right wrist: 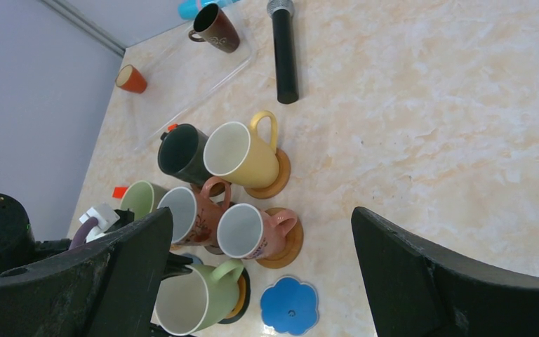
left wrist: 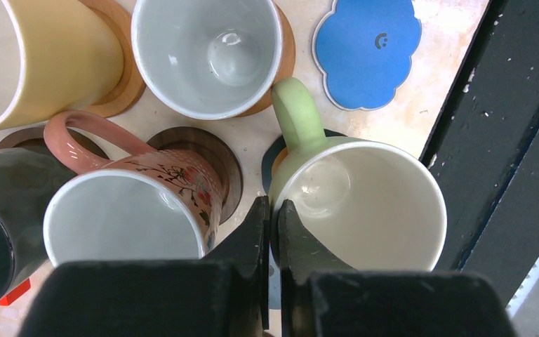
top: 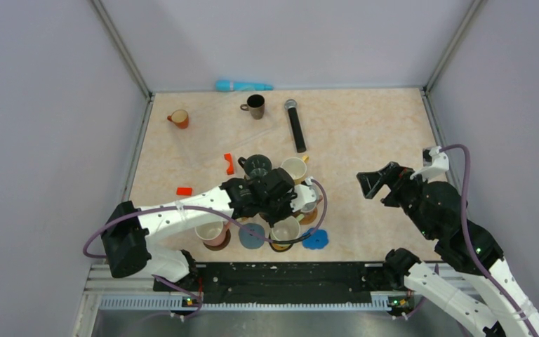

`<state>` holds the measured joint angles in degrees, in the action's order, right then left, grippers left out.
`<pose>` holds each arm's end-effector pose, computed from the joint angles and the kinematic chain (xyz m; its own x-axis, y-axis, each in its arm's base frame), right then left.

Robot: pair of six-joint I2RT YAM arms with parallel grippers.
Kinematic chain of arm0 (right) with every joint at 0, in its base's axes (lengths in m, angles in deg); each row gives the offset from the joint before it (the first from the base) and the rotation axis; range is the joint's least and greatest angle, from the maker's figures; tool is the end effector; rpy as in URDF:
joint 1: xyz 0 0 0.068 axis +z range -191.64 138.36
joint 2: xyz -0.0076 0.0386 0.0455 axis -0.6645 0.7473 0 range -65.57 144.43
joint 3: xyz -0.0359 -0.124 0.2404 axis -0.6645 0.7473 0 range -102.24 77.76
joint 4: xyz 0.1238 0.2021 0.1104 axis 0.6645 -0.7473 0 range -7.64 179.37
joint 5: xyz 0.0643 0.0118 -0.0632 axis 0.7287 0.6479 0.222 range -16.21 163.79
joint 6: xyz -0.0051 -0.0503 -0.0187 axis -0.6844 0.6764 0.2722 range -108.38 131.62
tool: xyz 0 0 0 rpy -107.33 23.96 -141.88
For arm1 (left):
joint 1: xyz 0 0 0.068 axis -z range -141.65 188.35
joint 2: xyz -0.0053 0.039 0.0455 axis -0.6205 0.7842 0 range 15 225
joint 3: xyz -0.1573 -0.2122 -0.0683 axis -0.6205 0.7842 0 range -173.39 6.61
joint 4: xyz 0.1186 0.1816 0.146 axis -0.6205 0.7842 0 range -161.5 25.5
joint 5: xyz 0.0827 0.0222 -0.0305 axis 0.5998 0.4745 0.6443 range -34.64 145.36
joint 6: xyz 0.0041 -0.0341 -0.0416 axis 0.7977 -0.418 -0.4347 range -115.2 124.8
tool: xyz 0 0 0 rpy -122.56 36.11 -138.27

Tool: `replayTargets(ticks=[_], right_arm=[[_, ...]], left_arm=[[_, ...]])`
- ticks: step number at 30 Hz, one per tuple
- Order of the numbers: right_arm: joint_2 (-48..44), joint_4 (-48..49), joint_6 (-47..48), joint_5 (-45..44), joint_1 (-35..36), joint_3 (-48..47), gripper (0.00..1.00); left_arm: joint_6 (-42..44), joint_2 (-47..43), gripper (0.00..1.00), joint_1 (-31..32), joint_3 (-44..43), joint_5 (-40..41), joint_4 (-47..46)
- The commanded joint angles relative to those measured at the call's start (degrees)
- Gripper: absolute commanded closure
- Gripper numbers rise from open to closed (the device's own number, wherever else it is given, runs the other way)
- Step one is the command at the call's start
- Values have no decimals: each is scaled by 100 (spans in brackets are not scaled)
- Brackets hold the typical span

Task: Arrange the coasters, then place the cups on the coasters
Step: Place the cup on the coaster.

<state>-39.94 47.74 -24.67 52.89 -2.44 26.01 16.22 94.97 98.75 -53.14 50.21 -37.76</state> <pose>0.0692 0.0400 0.3608 -0.3587 0.4210 -0.8331 -0.1387 0.8586 0.4936 0.1400 -0.2529 0.2566 -0.2149 0.7774 -0.5912 0.9534 0.2981 0.0454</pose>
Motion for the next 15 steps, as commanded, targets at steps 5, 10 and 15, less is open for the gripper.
replayTargets(ticks=[5,10,15], right_arm=[[-57,97,-15,8,2,33,3],[-51,99,-6,0,-2,19,3],[-56,94,-9,15,0,15,3]], left_arm=[[-161,-178,100,-35,6,-75,-381],[-210,-170,91,-34,45,-73,-418],[-234,-143,86,-35,55,-114,-400]])
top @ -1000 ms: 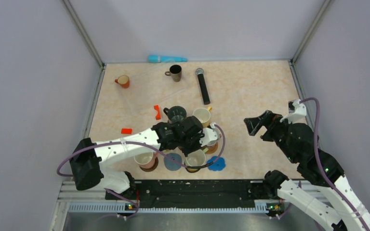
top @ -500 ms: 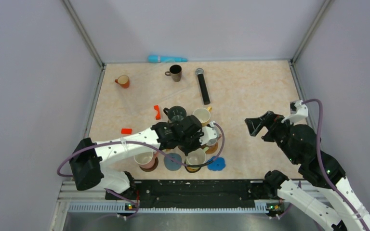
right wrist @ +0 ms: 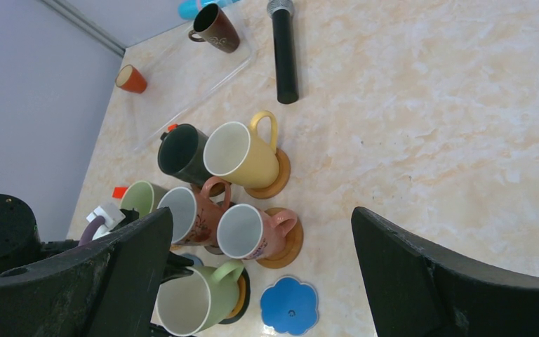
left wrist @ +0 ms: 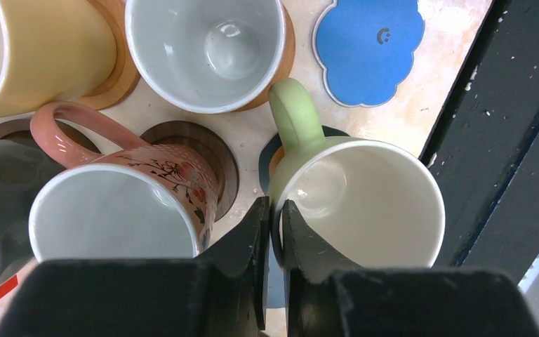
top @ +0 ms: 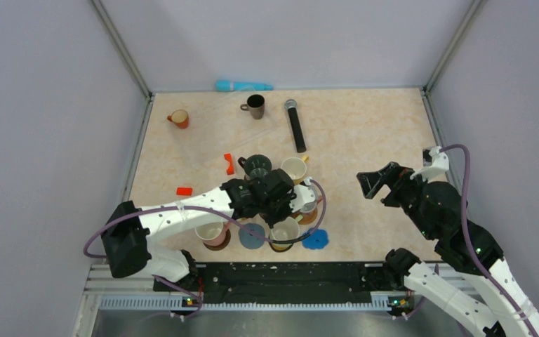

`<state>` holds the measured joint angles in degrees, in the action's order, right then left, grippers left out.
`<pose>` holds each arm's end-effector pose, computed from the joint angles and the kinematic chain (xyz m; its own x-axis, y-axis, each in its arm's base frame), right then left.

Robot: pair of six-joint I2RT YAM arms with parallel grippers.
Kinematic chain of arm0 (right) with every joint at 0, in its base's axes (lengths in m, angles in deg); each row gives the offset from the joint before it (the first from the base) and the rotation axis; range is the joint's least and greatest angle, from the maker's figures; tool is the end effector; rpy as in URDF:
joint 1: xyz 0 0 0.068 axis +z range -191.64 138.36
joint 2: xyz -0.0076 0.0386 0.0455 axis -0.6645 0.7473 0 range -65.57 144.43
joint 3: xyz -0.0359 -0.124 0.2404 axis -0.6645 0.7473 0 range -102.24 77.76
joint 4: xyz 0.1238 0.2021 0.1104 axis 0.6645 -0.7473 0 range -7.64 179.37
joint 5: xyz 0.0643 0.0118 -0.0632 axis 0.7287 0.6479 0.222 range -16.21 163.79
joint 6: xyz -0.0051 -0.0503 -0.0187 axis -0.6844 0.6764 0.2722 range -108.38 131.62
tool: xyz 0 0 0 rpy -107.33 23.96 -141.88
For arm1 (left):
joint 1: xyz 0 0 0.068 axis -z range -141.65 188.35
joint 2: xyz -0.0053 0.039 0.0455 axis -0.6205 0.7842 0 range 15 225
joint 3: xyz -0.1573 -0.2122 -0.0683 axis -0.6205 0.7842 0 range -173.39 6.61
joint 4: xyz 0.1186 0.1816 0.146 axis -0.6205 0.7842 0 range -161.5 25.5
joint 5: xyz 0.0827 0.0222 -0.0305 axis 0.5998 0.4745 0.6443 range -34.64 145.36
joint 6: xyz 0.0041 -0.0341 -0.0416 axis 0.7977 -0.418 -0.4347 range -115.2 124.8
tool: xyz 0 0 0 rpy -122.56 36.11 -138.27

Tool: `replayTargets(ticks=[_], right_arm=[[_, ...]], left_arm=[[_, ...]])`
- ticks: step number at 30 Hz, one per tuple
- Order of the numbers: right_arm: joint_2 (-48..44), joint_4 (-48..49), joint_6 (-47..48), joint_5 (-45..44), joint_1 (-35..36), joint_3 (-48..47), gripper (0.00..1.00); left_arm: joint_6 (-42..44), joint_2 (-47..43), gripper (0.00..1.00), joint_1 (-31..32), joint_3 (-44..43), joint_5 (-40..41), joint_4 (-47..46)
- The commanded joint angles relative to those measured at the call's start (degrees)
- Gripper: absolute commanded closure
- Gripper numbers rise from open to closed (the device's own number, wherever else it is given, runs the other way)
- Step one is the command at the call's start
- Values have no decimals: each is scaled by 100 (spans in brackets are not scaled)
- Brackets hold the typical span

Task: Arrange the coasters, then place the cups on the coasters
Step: Place the cup on the coaster.

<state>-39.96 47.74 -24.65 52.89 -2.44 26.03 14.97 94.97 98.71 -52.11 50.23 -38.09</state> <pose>0.0691 0.0400 0.3607 -0.3587 0.4207 -0.8333 -0.1388 0.8587 0.4933 0.1394 -0.2514 0.2513 -0.2398 0.7768 -0.5823 0.9484 0.3155 0.0304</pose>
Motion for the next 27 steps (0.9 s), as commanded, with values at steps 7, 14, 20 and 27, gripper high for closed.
replayTargets(ticks=[7,14,20,27], right_arm=[[-77,93,3,25,0,-7,3],[-81,93,8,18,2,-1,3],[-106,97,4,24,0,23,3],[-132,93,1,22,-2,48,3]], left_arm=[[-133,-113,78,-27,-52,-47,-350],[-149,-163,69,-28,-50,15,-333],[-165,-216,67,-33,-58,0,-335],[-164,-426,58,-96,-454,624,-241]])
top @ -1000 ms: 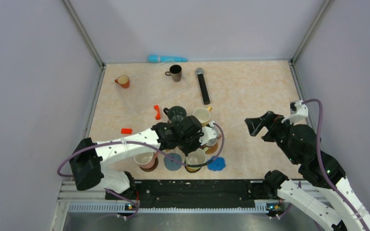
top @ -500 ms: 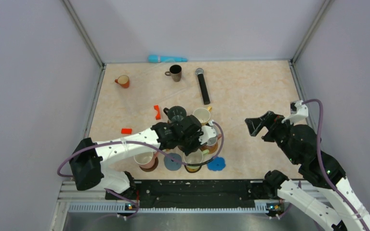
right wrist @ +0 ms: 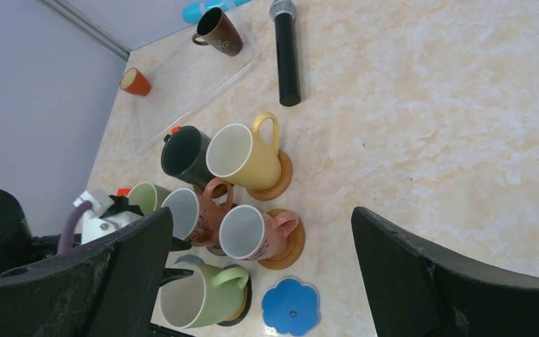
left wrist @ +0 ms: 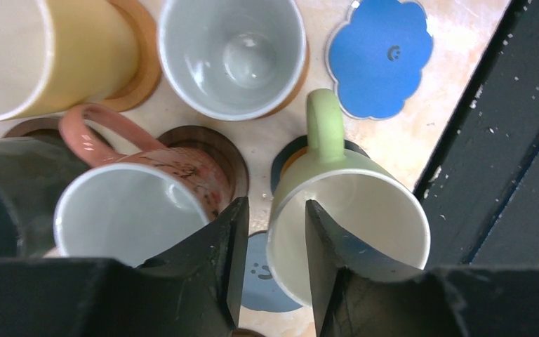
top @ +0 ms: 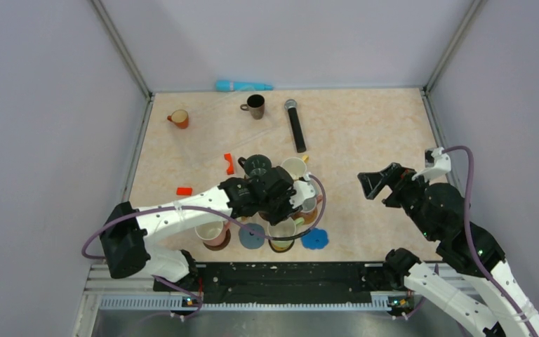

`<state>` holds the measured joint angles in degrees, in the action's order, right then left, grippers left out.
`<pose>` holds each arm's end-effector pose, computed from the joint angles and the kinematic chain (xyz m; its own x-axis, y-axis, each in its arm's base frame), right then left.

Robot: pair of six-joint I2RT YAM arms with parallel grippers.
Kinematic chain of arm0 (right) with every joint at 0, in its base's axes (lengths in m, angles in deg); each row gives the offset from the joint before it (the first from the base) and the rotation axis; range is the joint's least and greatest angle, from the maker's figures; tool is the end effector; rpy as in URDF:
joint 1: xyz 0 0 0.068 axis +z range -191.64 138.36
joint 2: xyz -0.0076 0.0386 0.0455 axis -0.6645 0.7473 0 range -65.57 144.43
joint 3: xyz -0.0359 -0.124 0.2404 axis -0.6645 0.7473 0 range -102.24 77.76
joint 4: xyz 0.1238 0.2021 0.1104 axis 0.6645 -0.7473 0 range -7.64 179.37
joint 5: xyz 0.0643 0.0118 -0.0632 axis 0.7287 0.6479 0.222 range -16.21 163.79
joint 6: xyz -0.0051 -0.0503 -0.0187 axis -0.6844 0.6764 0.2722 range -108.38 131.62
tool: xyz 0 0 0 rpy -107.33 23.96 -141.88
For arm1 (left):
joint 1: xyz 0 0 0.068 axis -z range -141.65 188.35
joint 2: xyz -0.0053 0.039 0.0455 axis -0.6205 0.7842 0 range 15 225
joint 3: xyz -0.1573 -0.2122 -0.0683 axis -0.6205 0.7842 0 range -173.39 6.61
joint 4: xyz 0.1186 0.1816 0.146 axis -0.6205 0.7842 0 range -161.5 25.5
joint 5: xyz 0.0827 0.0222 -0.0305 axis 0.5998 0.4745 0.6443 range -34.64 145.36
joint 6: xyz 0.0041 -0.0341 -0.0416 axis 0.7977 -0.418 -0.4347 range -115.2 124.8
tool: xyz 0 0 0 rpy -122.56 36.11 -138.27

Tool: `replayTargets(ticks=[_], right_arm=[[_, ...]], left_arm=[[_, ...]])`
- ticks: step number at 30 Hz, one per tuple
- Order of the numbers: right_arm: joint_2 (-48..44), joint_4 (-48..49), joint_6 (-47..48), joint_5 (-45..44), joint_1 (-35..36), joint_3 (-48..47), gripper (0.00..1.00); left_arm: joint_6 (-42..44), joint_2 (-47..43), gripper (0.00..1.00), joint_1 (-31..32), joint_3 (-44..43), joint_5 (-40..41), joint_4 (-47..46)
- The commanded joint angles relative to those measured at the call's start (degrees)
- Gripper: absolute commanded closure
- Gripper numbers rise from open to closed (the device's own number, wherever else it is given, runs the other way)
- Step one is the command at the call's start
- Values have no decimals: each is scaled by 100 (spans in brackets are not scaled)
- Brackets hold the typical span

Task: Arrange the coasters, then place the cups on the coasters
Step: Place the cup on the coaster, then pick up the cup from the tray.

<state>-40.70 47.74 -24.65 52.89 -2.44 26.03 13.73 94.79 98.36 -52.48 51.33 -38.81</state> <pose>0.0667 0.0379 0.3614 -0.3503 0.4275 -0.8334 -0.1438 0.8547 0.4989 0.1423 -0.2515 0.2549 -0.2590 0.7585 -0.5980 0.9364 0.3489 0.0369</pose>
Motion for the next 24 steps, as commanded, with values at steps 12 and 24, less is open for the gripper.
replayTargets(ticks=[12,24], right_arm=[[60,134,-75,311,0,413,3],[258,491,8,813,0,775,2]], left_arm=[[-448,-995,1,-871,-1286,2563,-893],[-2972,213,9,-4466,-2215,2640,-660]])
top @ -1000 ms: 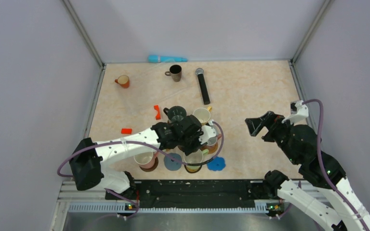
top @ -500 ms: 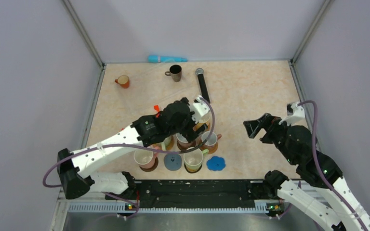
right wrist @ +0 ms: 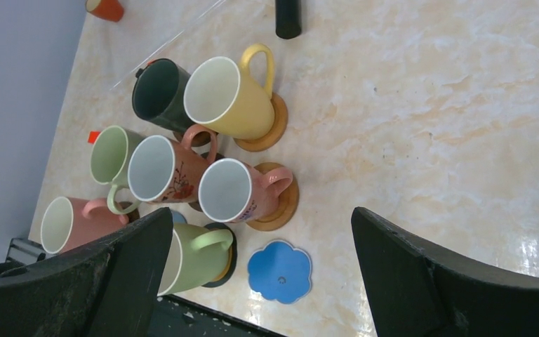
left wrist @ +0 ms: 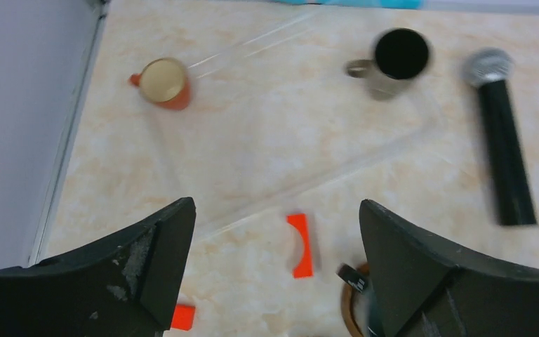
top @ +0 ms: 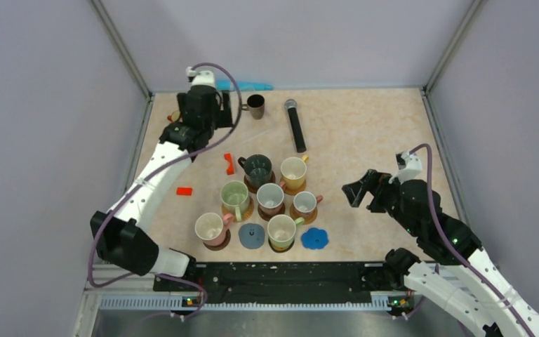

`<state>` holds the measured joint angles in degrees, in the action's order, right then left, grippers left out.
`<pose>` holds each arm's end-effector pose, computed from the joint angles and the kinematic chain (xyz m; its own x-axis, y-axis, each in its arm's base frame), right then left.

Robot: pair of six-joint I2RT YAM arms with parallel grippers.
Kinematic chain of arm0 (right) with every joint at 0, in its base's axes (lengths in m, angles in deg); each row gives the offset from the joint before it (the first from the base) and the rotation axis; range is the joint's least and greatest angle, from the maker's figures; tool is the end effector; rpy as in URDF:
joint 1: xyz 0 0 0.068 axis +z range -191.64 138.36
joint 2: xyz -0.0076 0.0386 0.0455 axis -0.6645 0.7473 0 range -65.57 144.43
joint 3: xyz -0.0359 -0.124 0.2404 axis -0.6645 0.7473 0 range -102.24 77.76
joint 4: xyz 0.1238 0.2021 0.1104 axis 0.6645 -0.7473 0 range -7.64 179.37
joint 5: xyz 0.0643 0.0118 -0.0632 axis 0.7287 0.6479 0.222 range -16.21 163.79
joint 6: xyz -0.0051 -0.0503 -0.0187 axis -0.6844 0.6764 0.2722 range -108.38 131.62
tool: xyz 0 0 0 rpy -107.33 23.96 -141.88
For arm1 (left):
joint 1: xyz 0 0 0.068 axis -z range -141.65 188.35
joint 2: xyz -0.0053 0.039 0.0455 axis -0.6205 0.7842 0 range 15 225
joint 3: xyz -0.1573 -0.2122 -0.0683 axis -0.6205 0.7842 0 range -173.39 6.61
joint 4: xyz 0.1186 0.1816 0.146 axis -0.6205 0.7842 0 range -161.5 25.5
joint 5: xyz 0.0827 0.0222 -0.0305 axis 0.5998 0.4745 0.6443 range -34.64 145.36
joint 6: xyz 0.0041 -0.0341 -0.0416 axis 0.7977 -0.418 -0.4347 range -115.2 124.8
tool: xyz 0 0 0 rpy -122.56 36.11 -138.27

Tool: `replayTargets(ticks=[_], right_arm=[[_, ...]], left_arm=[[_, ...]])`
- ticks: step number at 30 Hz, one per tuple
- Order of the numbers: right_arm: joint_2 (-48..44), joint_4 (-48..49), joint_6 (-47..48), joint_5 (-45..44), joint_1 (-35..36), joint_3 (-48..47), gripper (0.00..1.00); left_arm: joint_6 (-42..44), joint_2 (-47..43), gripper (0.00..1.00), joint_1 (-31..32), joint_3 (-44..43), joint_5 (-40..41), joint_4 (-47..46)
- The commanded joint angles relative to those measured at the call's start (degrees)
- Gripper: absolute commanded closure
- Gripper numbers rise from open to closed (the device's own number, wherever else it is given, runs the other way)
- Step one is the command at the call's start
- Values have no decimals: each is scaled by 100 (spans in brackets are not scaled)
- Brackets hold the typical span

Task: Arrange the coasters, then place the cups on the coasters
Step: Pick up the cup from the tray.

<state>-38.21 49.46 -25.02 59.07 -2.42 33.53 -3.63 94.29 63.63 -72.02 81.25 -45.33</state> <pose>0.0850 0.0577 0.3209 -0.5000 0.3370 -0.7978 -0.1645 0.8675 0.4695 0.2881 -0.1189 0.3822 -0.4083 0.0469 -0.9117 -0.0285 0.9975 0.0641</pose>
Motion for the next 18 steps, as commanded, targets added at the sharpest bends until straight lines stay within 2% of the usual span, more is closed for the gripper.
replayTargets(ticks=[1,5,10,15,18], right_arm=[[14,324,65,201,2,32,2],[61,327,182,184,-1,28,2],[118,365,253,91,0,61,2],[238,468,263,121,-2,129,2],[295,492,280,104,-2,159,2]], left_arm=[[-1430,396,13,-1272,-261,-411,-72],[-2067,1014,30,-2219,-457,-788,-191],[-2688,1916,49,-3023,-833,-1209,-308],[-3172,2671,60,-3458,-1161,-1574,-562],[-3307,3003,61,-3573,-1240,-1667,-820]])
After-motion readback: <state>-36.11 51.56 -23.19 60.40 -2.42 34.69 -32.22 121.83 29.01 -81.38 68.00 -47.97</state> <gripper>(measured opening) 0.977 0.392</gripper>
